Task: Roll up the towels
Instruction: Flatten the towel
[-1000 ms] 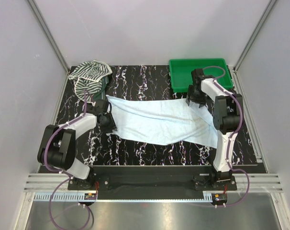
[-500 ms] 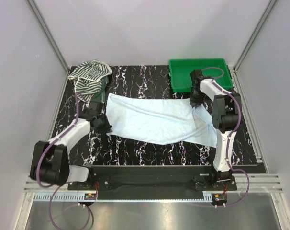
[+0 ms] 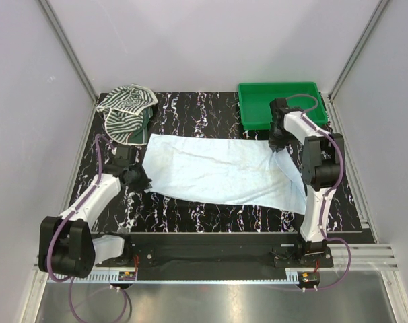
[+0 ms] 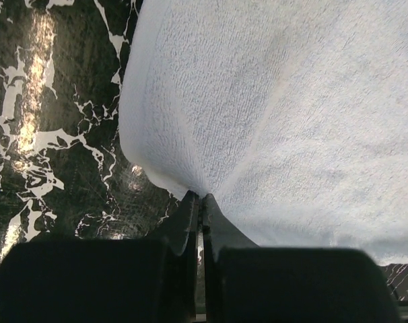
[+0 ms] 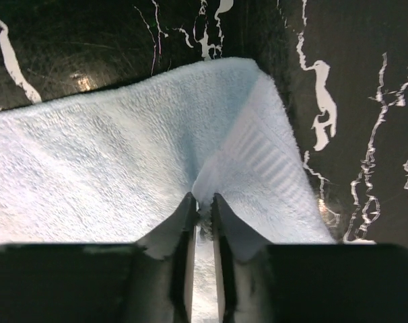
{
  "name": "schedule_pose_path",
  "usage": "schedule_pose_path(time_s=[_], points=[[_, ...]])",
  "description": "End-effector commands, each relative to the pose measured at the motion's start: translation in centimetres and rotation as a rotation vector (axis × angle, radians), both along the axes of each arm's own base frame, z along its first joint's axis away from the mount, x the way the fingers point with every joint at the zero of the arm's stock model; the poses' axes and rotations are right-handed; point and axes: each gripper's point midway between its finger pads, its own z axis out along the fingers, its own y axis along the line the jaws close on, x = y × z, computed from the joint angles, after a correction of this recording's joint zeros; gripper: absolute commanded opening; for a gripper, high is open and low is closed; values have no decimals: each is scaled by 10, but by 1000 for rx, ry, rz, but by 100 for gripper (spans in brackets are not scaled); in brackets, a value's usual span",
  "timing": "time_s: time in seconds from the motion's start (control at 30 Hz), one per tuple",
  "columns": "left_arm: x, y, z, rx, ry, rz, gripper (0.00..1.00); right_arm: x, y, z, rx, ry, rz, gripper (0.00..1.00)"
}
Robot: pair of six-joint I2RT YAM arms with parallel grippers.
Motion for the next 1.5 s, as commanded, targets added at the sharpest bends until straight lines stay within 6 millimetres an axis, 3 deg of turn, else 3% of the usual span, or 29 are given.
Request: schedule_pose_path(time_s=[0.0,0.17,0.27,0.57,0.63,0.67,0.77,0.83,0.93,0.97,1.03,1.1,1.2,1.27,1.4,1.47], points=[[2,4,-2,20,-10,-2,0,3,-4,34,-21,-79,-7,16],[3,5,-1,26,-16,0,0,-1,-10,34,-47,-74,-13,0],[2,6,1,22,-21,5,0,-1,-25,37,-94,-75,-31,0],[-9,-2,9,-37,-9,-15,0,7,-131,51,-233,-88,-168,1],[-11,-5,11,-52,-3,-18,0,6,-148,41,-199,-68,-213,24],[-12,-7,11,-63,2,-19,0,10,-151,41,-190,-74,-221,62],[-13,-11,13,-88,-2,-19,0,10,-162,35,-211,-53,-251,98],[-14,-9,13,-80,-10,-13,0,9,-162,44,-208,-64,-274,100],[-16,-7,12,-77,-17,1,0,10,-136,72,-69,-155,-269,100],[-16,-7,12,-80,-25,4,0,4,-129,92,-37,-209,-270,100],[-18,-6,10,-79,-31,17,0,-6,-115,109,32,-257,-285,100],[-19,-7,11,-88,-42,22,0,-31,-103,125,89,-290,-332,100],[-23,-12,8,-132,-73,40,0,-67,-67,116,269,-282,-348,100],[-24,-16,4,-164,-94,31,0,-95,-58,98,298,-231,-364,100],[-21,-19,2,-171,-101,6,0,-134,-89,75,241,-187,-529,100],[-18,-22,4,-180,-108,-11,0,-148,-83,66,342,-167,-580,97]])
